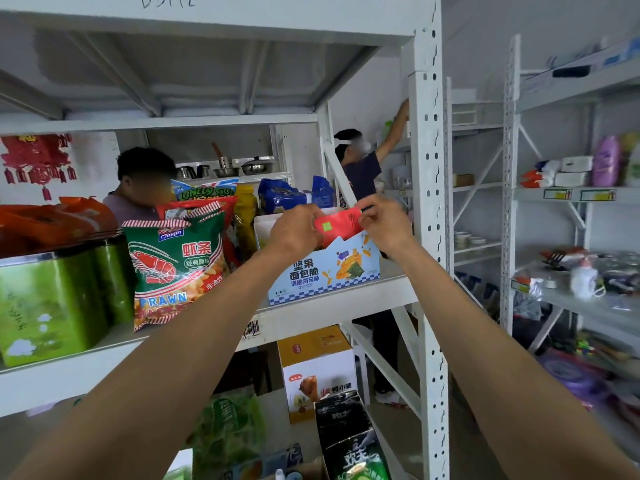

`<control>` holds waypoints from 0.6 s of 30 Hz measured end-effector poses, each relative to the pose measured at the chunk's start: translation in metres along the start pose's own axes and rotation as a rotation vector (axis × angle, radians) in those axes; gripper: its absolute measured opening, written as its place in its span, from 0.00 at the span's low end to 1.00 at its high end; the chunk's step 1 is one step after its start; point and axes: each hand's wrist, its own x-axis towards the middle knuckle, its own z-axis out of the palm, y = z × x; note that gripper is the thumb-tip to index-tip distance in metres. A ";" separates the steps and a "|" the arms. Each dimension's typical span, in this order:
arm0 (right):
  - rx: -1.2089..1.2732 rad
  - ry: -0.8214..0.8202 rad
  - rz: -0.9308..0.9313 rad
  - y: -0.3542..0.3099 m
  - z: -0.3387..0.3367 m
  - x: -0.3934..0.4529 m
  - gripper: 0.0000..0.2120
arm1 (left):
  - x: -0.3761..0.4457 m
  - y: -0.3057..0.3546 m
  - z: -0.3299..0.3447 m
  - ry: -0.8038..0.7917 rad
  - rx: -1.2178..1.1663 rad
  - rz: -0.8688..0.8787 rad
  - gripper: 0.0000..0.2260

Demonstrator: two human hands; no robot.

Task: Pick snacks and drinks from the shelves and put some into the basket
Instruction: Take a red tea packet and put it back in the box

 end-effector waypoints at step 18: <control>0.115 0.316 -0.135 -0.011 0.001 -0.037 0.11 | -0.033 0.009 0.002 0.369 -0.184 0.206 0.13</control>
